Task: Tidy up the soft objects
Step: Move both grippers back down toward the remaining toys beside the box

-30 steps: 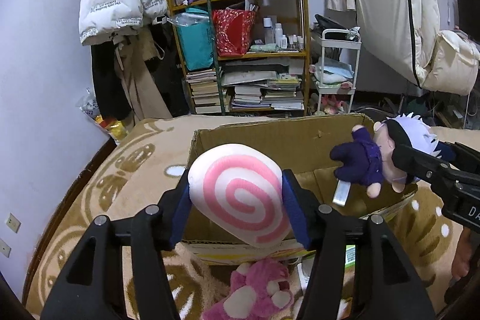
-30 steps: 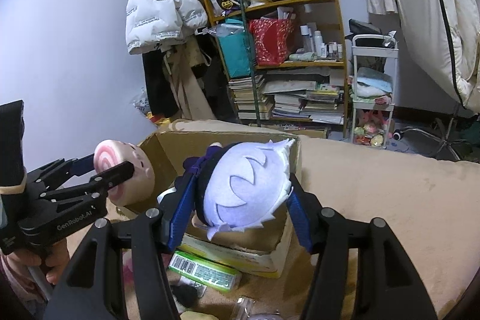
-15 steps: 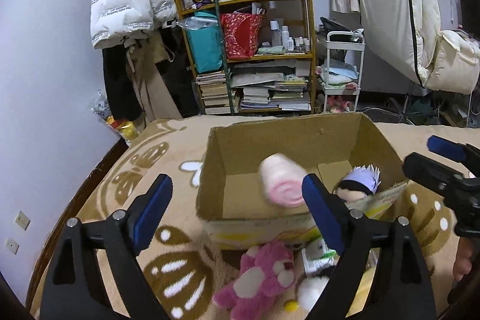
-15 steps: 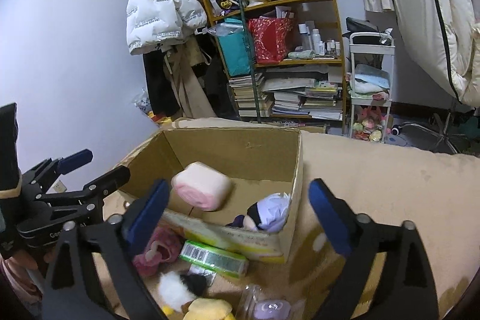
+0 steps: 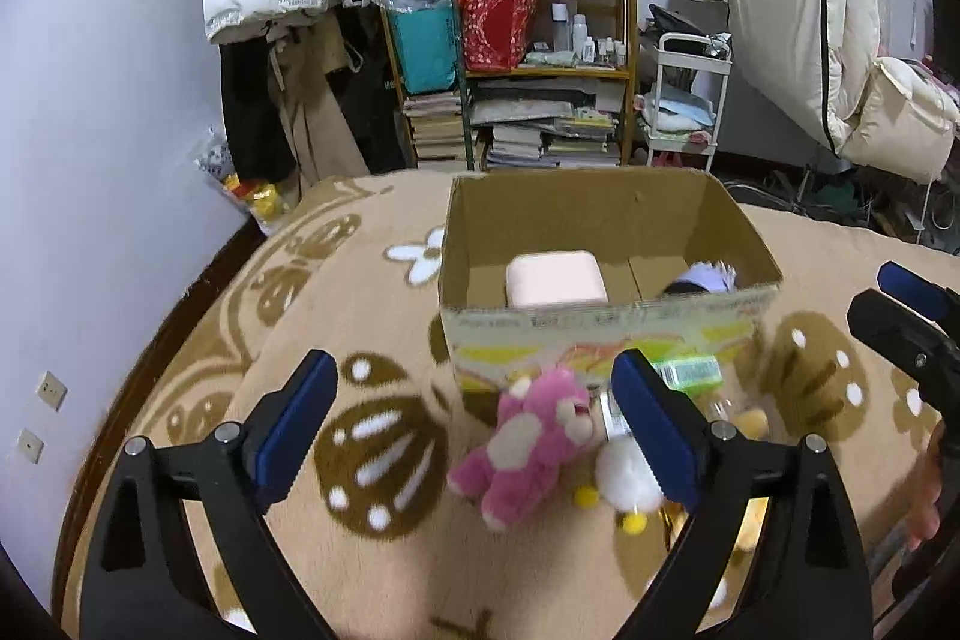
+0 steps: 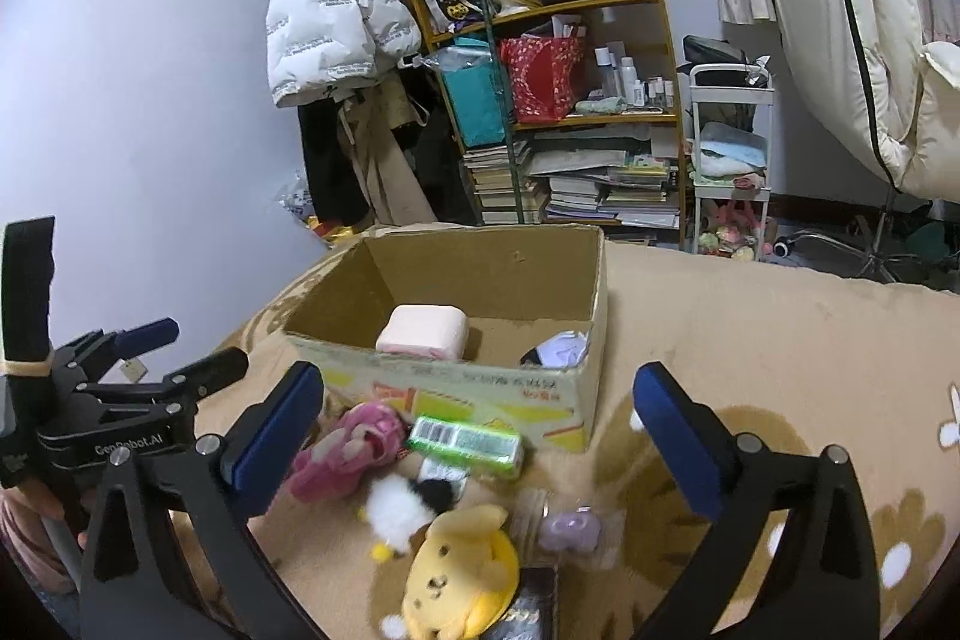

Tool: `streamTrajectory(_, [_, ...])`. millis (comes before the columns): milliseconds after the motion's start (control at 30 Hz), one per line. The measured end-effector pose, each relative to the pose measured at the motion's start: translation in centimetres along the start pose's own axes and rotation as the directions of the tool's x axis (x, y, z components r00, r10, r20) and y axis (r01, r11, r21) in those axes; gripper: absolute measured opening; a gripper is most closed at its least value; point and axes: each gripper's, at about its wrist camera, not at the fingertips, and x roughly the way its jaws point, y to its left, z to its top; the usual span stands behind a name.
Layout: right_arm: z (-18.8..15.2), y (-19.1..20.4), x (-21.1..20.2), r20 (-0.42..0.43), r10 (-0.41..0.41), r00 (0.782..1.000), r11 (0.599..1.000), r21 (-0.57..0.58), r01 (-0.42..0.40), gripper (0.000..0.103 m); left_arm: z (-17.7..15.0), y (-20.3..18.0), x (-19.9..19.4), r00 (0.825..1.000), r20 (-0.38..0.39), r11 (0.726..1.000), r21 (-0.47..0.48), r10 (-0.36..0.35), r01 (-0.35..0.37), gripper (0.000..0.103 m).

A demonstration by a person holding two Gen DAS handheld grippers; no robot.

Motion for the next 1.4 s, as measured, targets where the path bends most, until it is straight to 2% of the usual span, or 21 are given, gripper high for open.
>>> streamTrajectory(167, [-0.7, 0.6, -1.3, -0.017, -0.014, 1.0, 1.0, 0.008, 0.014, 0.103, -1.0, 0.3, -1.3, 1.0, -0.02, 1.0, -0.006, -0.003, 0.003, 0.092])
streamTrajectory(333, [-1.6, 0.3, -1.6, -0.07, -0.038, 0.997, 0.998, 0.048, 0.041, 0.103, -1.8, 0.3, -1.4, 0.999, -0.052, 1.0, 0.003, -0.009, 0.009, 0.092])
streamTrajectory(633, [-2.6, -0.8, -0.1, -0.139, -0.056, 0.989, 0.995, 0.08, 0.067, 0.103, -2.3, -0.2, 1.4, 0.99, -0.143, 1.0, 0.015, -0.019, 0.021, 0.092])
streamTrajectory(867, [-3.3, -1.4, 1.9, -0.204, -0.052, 0.978, 0.992, 0.102, 0.074, 0.103, -2.3, -0.5, 3.3, 0.983, -0.182, 0.999, 0.022, -0.02, 0.024, 0.092])
streamTrajectory(1067, [-4.0, -1.5, 3.7, -0.255, -0.05, 0.966, 0.992, 0.102, 0.079, 0.103, -2.5, -0.9, 5.6, 0.97, -0.241, 0.999, 0.03, -0.026, 0.034, 0.092])
streamTrajectory(1233, [-4.4, -1.6, 5.1, -0.296, -0.063, 0.953, 0.993, 0.073, 0.088, 0.103, -2.8, -1.9, 7.4, 0.952, -0.303, 0.998, 0.044, -0.03, 0.046, 0.092])
streamTrajectory(1400, [-4.7, -1.9, 6.1, -0.326, -0.056, 0.944, 0.993, 0.084, 0.088, 0.103, -3.1, -2.5, 8.9, 0.942, -0.334, 0.997, 0.066, -0.01, 0.034, 0.092])
